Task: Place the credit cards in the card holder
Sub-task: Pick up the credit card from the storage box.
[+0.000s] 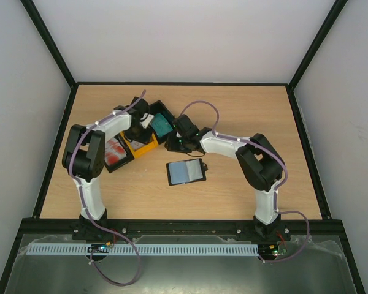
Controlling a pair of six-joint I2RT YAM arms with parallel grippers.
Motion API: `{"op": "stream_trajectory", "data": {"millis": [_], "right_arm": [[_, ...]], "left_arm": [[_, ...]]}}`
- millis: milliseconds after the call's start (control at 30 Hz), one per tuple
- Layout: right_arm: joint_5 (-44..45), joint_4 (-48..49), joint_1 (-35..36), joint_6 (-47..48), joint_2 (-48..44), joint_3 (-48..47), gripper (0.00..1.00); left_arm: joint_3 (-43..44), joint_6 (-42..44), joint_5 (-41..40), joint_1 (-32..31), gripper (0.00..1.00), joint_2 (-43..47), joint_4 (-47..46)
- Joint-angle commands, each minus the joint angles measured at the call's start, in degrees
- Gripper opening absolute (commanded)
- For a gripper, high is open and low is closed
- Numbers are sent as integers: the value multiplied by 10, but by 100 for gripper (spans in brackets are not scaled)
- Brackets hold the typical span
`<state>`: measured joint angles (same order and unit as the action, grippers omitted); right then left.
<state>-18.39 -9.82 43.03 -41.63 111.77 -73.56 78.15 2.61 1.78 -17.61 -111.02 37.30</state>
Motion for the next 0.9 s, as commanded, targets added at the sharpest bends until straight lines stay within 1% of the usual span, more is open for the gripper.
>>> {"op": "stream_trajectory", "data": {"millis": [0,100,233,333,433,500,700,867], "right_arm": [[1,7,11,-6,8,1,42],[6,4,17,-7,9,1,42],[12,0,21,-6,8,0,42],[18,-1,21,-6,6,-1,43],[18,-3,21,-6,6,-1,42],[21,-4,21,-6,4,0,42],[25,-5,22,-9,0,2,42],[26,-6,23,-12,-1,3,42]], "left_arm": [[27,44,25,2,56,-20,28],[32,54,33,6,59,-33,31],[31,55,41,9,59,-45,42],[26,53,38,8,62,-46,44],[28,52,46,9,61,-49,50],[31,52,54,8,57,-48,55],[43,48,71,8,38,-30,67],[50,55,96,8,34,-14,76]]}}
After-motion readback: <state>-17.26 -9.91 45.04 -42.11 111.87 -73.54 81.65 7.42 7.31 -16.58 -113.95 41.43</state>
